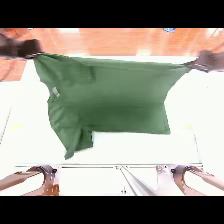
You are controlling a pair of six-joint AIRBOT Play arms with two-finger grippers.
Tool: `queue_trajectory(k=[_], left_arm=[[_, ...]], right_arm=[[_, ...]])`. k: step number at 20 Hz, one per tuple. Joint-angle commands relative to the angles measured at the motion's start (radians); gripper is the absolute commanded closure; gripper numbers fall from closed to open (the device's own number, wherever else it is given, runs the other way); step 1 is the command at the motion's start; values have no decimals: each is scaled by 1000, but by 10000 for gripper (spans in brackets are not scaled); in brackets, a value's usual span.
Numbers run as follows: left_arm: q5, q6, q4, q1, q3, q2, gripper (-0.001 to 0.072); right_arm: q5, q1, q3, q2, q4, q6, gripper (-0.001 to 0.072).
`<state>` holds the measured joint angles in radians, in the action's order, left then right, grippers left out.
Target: Fold the shirts.
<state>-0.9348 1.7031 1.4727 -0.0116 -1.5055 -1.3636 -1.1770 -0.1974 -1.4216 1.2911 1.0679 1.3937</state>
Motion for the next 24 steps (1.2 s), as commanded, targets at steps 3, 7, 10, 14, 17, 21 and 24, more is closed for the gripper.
queue_trajectory(k=[3, 7, 10, 14, 17, 21, 24], left_arm=[[126, 101, -18, 6, -220, -362, 691], [52, 100, -71, 7, -319, -489, 690], [-2, 40, -73, 15, -323, -492, 690], [-151, -150, -142, 51, -332, -463, 691], [-318, -222, -142, 57, -262, -470, 691], [-347, -260, -151, 55, -92, -470, 690], [-385, -270, -153, 57, -49, -470, 691]], right_arm=[[174, 14, -222, 410, -90, 11, 688], [137, 14, -364, 557, -98, 51, 688], [105, 10, -367, 562, -88, 45, 688], [-38, -16, -368, 546, -108, -10, 688], [-143, 2, -327, 546, -4, -27, 688], [-128, 13, -190, 546, 27, -26, 688], [-116, 12, -142, 546, 27, -26, 688]])
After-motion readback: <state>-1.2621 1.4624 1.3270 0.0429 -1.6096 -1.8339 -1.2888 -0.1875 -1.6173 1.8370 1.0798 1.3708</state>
